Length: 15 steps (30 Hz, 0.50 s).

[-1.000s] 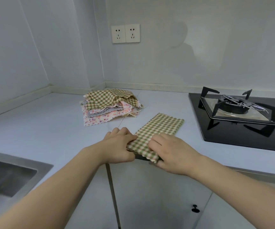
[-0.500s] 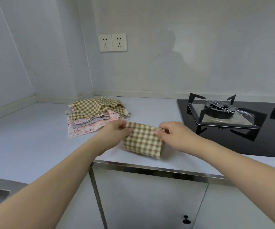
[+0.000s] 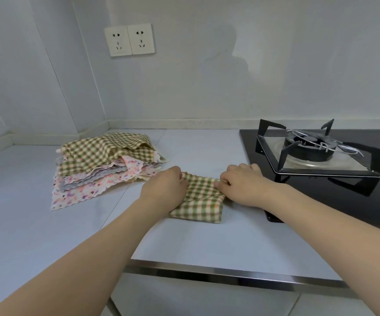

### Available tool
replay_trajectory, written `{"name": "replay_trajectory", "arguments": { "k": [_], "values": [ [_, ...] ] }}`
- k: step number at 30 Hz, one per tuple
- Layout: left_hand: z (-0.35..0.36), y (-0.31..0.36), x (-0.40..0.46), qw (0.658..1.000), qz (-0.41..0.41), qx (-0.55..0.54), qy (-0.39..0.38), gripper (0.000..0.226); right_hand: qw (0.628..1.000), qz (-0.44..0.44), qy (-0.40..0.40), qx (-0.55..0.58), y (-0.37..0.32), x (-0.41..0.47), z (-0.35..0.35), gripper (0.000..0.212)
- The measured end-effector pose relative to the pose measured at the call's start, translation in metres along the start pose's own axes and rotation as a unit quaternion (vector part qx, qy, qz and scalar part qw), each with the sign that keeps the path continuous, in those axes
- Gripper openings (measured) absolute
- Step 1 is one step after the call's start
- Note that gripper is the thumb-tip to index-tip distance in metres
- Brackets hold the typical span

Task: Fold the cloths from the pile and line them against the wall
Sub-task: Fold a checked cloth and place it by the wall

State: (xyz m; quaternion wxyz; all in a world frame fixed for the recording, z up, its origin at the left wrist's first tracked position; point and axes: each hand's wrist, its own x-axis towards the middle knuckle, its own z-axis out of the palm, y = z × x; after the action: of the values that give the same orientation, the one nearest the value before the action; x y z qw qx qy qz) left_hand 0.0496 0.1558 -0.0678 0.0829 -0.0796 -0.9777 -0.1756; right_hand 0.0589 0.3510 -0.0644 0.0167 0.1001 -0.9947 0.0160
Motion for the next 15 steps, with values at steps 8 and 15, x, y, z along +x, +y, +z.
{"name": "replay_trajectory", "arguments": {
  "k": [8, 15],
  "values": [
    [-0.025, -0.005, -0.013, 0.960, -0.120, -0.237, -0.092, 0.024, 0.983, 0.005, 0.003, 0.185, 0.008, -0.001, 0.000, 0.036],
    [-0.022, 0.001, -0.035, 0.985, -0.106, -0.104, -0.085, 0.030, 0.975, 0.041, 0.005, 0.216, 0.002, -0.002, -0.005, 0.037]
  ]
}}
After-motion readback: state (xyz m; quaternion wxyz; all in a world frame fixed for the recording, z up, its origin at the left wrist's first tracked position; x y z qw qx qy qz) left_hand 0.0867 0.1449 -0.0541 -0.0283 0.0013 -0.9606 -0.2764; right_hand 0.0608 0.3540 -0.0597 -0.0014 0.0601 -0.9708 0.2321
